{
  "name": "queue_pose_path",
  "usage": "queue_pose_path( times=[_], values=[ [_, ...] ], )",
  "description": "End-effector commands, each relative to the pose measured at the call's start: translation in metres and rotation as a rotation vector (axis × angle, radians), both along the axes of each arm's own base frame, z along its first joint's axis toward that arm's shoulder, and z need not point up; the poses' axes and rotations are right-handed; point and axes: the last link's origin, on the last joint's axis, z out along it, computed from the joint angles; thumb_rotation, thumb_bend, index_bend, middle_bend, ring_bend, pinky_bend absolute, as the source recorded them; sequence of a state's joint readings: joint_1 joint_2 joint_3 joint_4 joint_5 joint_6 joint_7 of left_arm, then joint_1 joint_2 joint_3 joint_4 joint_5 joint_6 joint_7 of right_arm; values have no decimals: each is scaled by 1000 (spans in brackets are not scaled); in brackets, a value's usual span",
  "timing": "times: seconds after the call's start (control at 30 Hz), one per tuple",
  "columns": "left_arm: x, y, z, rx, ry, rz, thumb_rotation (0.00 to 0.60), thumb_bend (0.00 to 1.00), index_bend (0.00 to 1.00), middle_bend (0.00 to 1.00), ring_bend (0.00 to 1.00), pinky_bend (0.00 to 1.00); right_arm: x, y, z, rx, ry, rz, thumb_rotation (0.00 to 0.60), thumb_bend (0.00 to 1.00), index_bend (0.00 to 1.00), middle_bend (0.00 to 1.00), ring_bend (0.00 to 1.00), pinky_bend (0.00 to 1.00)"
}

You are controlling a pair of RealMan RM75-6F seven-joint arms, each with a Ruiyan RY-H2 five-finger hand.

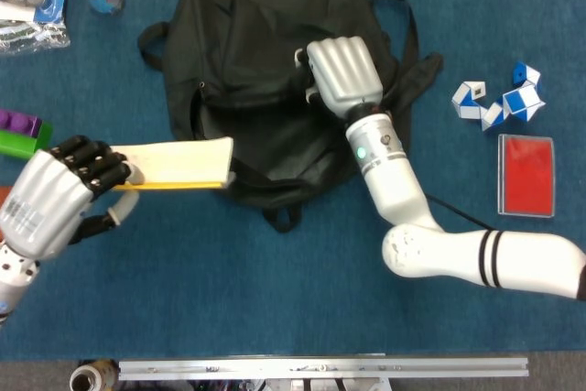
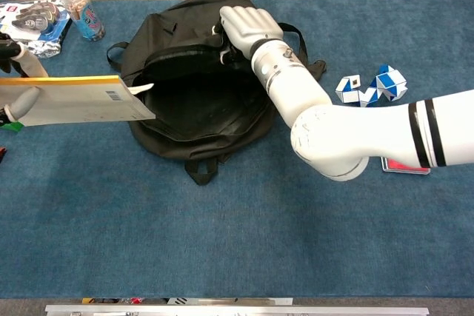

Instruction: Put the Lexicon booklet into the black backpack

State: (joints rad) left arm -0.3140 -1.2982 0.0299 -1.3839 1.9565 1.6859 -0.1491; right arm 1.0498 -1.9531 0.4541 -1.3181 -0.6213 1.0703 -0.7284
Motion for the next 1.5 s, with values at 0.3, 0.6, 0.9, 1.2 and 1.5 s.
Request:
queue_pose_path(
  times=[0.3, 0.6, 0.9, 1.2, 1.5],
  values=[
    [29, 22, -19, -72, -53, -94, 600, 422, 664, 610, 509, 535, 36, -7, 12, -28, -249, -141, 600, 840, 831, 706, 664, 961],
    [48, 35, -39, -114, -72, -114, 600, 422, 664, 604, 505, 534, 51, -10, 19, -22, -439, -232, 600, 840, 831, 706, 664, 961],
    [50, 50, -54, -116, -58, -79, 600, 422, 665, 604, 505, 534, 55, -13, 25, 18, -510, -291, 600, 840, 831, 706, 665, 962],
    [48, 57, -67, -110, -48, -45, 600, 422, 665, 601, 503, 534, 54, -14, 33, 41, -512, -301, 600, 839, 831, 704, 667, 962],
    [64, 61, -79, -113, -86, -52, 600, 422, 665, 599, 502, 534, 59, -14, 32, 62, -535, -313, 600, 839, 831, 704, 667, 962]
  ],
)
